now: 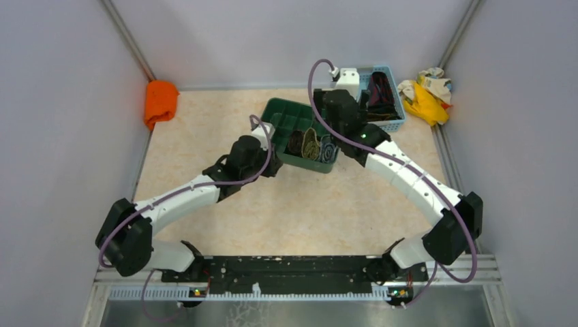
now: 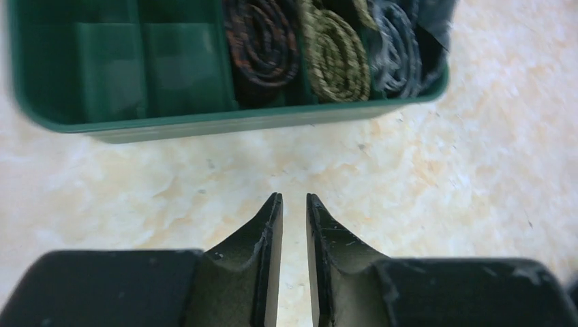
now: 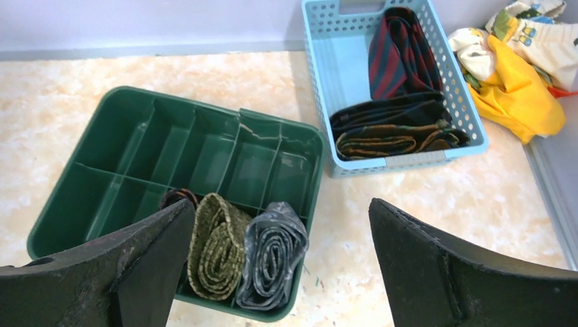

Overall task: Roll the ties
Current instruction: Move the storage box to the corner of the board, then pick up the tie from the bin, then place the tie at the center of the board, then flatten out the tie at the center of the board.

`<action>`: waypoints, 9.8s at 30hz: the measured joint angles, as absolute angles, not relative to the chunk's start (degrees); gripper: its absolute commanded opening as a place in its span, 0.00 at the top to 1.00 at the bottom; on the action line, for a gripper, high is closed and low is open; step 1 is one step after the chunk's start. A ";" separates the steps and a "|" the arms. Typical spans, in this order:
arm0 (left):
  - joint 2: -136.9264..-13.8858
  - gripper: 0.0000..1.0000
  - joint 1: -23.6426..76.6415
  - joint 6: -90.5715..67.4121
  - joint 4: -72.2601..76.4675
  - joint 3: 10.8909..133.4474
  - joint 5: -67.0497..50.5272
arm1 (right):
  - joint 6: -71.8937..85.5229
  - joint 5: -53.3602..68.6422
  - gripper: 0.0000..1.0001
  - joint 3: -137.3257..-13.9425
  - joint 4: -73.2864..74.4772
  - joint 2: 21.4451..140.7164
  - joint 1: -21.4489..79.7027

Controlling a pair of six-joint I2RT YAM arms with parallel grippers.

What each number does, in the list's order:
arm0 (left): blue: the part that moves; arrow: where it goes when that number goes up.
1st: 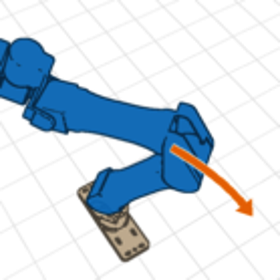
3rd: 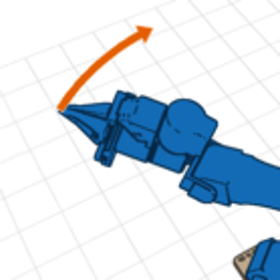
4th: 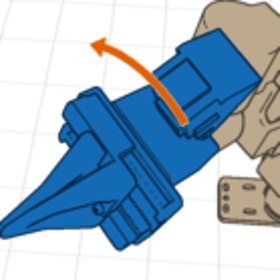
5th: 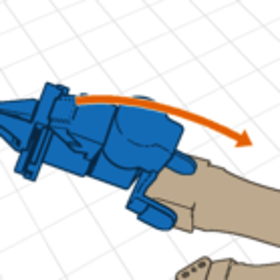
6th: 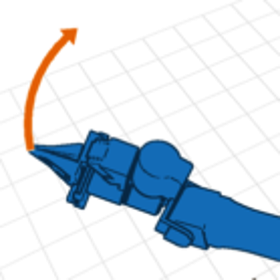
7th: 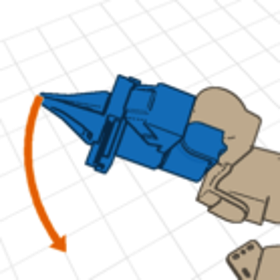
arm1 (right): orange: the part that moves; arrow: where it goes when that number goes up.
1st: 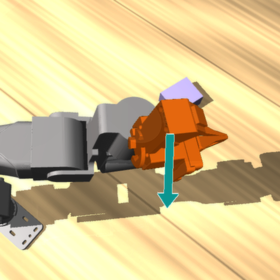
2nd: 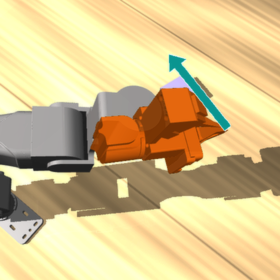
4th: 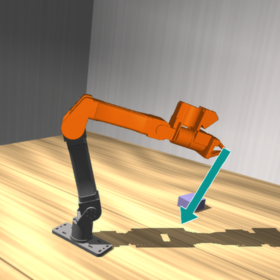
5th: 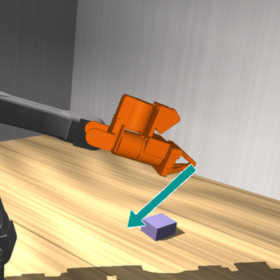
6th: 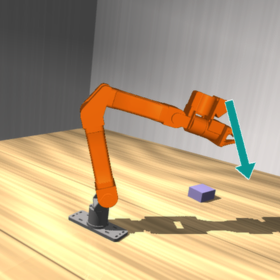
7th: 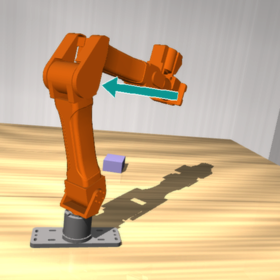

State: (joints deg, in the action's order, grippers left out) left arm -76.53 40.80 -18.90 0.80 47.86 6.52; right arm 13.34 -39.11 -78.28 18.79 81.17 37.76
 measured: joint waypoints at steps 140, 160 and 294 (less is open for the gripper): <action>-58.02 0.85 38.50 -23.83 -6.39 44.64 7.70 | 36.29 25.56 1.00 -42.06 20.47 69.93 34.54; -56.77 0.84 38.52 -23.51 -9.43 43.03 16.49 | 35.42 28.36 0.42 -65.45 14.31 94.50 37.17; -106.98 0.46 44.31 -26.57 -10.17 71.50 -6.09 | 30.30 24.08 1.00 -51.35 -0.40 102.67 18.44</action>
State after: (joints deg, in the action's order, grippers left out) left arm -106.98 44.31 -26.57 -10.17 71.50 -6.09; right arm 30.30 24.08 -51.35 -0.40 102.67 18.44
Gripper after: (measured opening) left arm 0.527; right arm 0.003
